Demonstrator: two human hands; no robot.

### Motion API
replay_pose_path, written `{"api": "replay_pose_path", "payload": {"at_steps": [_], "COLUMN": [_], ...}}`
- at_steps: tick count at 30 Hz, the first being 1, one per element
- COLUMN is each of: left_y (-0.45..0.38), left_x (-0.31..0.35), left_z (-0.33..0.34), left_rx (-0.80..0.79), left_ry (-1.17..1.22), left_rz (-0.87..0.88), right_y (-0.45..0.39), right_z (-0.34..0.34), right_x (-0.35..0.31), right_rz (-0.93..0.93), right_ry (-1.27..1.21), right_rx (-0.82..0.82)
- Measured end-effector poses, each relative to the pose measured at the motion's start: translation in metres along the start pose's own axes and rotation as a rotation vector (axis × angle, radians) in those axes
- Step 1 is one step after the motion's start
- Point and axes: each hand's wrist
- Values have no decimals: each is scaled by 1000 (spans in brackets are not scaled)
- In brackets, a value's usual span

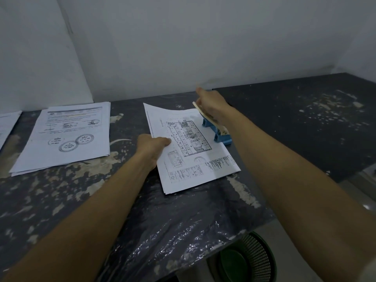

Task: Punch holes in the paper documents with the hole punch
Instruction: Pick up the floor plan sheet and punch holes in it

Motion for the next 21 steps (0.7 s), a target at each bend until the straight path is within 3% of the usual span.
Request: {"api": "replay_pose_path", "payload": {"at_steps": [4, 21], "left_y": [0, -2], "left_x": [-2, -2], "left_z": [0, 0], "left_rx": [6, -1], "left_ry": [6, 23], "left_rz": [15, 14], "right_y": [-3, -7], "right_z": [10, 15], "right_x": [-1, 0], "right_rz": [65, 10], "right_ry": [12, 262], "right_rx": [-61, -134]}}
Point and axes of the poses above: each hand's wrist, its own y-axis away from the middle knuckle, its own z-axis out of the palm, x = y × z, and after that the axes turned 6 degrees about -y, right-handed
